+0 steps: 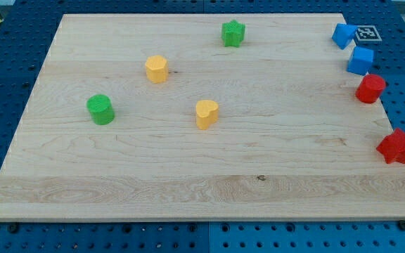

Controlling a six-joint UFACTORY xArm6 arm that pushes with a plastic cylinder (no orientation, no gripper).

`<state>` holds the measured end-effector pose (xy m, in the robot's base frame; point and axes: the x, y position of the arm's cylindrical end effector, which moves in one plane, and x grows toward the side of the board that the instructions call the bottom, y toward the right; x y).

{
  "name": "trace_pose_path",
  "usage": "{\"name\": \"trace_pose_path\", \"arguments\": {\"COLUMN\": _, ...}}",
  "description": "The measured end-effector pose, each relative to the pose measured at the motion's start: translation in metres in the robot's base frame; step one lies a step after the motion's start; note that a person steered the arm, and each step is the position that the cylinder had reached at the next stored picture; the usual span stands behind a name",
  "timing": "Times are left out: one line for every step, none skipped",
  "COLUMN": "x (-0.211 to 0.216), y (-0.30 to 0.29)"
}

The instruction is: Drag red star towards left side of the board

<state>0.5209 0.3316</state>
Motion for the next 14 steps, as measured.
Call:
{"name": "trace_pose_path", "arguments": {"x": 0.000, "y": -0.007}}
{"name": "trace_pose_path", "arguments": {"x": 0.002, "y": -0.017}}
{"name": "trace_pose_path", "arguments": {"x": 0.007, "y": -0.021}}
{"name": "trace_pose_path", "arguments": {"x": 0.027, "y": -0.021}}
{"name": "trace_pose_path", "arguments": {"x": 0.028, "y": -0.049}}
{"name": "trace_pose_path", "arguments": {"x": 0.022, "y": -0.050}}
{"name": "trace_pose_path", "arguments": {"x": 0.022, "y": -0.035}}
{"name": "trace_pose_path", "arguments": {"x": 0.007, "y": -0.034}}
{"name": "trace_pose_path", "arguments": {"x": -0.002, "y": -0.039}}
{"name": "trace_pose_path", "arguments": {"x": 0.009, "y": -0.040}}
{"name": "trace_pose_path", "arguments": {"x": 0.009, "y": -0.048}}
{"name": "trace_pose_path", "arguments": {"x": -0.003, "y": -0.049}}
{"name": "trace_pose_path", "arguments": {"x": -0.004, "y": -0.048}}
{"name": "trace_pose_path", "arguments": {"x": -0.004, "y": -0.056}}
